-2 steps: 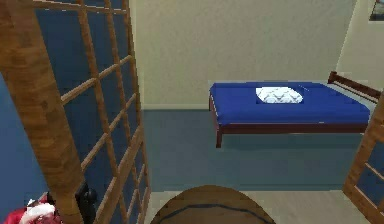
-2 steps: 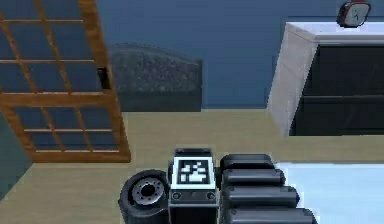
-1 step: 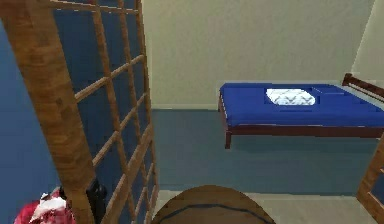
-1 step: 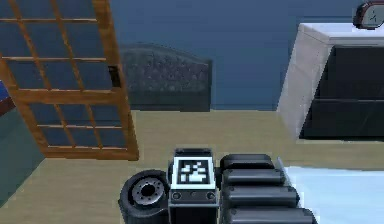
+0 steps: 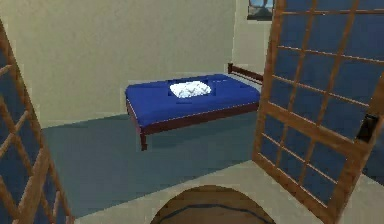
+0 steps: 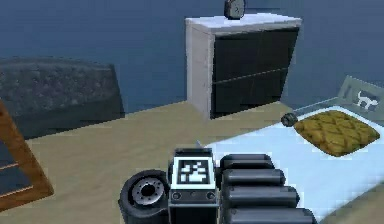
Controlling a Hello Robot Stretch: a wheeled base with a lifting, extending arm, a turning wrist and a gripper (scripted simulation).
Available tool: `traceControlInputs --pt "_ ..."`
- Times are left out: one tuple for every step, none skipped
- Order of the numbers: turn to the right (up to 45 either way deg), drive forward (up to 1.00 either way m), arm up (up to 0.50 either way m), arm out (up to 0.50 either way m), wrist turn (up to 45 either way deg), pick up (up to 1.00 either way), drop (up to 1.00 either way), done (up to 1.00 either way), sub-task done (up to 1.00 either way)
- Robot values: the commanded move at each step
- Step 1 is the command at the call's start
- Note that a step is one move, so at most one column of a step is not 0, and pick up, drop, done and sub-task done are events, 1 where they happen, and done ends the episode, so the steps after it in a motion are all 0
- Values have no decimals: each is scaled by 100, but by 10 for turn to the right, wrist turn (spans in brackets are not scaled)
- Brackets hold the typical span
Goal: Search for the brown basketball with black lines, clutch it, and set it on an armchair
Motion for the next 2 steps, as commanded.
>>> traceControlInputs --pt "0 30 0 0 0 0 0 0 0" --pt "-330 0 0 0 0 0 0 0 0"
